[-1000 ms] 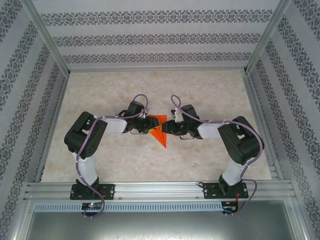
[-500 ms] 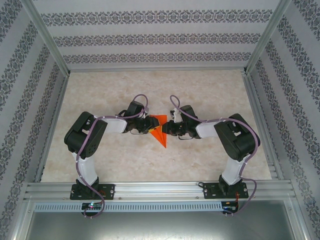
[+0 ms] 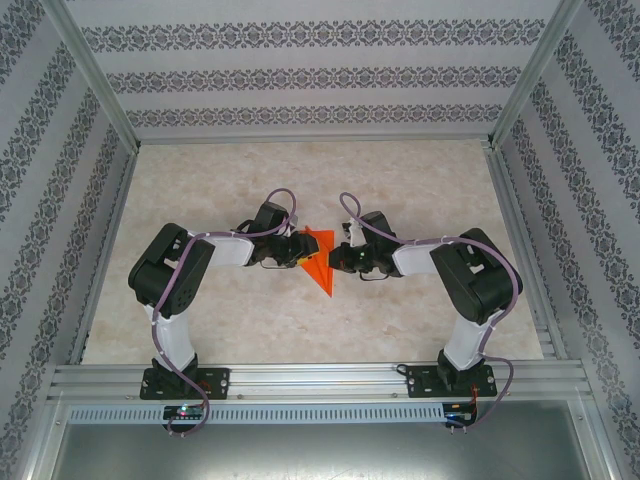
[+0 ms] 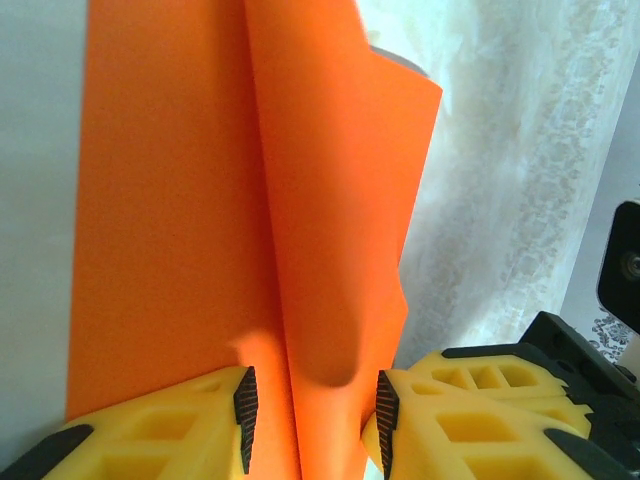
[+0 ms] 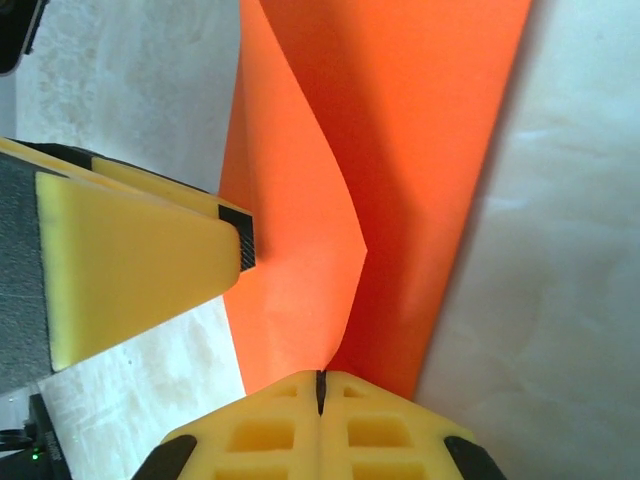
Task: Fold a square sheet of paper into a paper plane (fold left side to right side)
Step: Fourth fold the wing at the center of the table.
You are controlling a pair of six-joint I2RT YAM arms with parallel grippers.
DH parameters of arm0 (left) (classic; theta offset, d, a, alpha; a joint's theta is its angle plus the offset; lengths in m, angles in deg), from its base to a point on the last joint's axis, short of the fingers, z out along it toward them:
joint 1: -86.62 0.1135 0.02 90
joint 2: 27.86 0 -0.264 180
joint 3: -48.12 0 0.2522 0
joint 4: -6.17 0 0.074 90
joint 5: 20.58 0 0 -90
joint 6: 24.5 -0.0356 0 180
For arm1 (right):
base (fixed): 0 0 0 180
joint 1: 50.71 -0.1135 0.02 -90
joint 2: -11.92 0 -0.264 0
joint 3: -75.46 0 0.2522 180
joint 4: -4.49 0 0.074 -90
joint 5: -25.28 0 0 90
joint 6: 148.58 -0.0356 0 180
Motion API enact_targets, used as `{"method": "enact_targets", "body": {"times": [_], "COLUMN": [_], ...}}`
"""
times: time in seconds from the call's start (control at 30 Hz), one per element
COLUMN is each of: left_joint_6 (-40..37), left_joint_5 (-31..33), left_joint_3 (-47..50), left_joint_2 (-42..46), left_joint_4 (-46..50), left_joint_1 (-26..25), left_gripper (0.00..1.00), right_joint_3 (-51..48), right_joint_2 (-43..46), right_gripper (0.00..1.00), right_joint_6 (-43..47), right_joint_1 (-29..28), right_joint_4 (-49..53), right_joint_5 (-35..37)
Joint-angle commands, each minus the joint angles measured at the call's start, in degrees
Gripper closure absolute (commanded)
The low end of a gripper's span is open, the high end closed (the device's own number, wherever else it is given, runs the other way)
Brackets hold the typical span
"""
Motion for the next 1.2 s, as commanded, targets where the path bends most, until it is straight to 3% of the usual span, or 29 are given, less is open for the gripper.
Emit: {"method": "enact_targets", "body": {"times": [0.0,1.17], "left_joint_6": [-1.90,-2.51], "left_joint_5": [2.44,1.75], "left_joint_3": [0.32,-0.25], "left_joint_2": [-0.69,-0.69], "left_joint_4": [3.67,4.04], "left_joint_1": [-0.63,-0.68], "left_gripper": [0.60,0.59], "right_joint_3": [1.06,4.68], "right_joint_2": [1.56,-2.73], "right_gripper": [1.00,1.00], "right_joint_6": [2.80,6.44], "right_joint_1": [0.65,0.47], "right_joint_4": [3.64,9.27], "right_joint_5": [2.37,4.69]}}
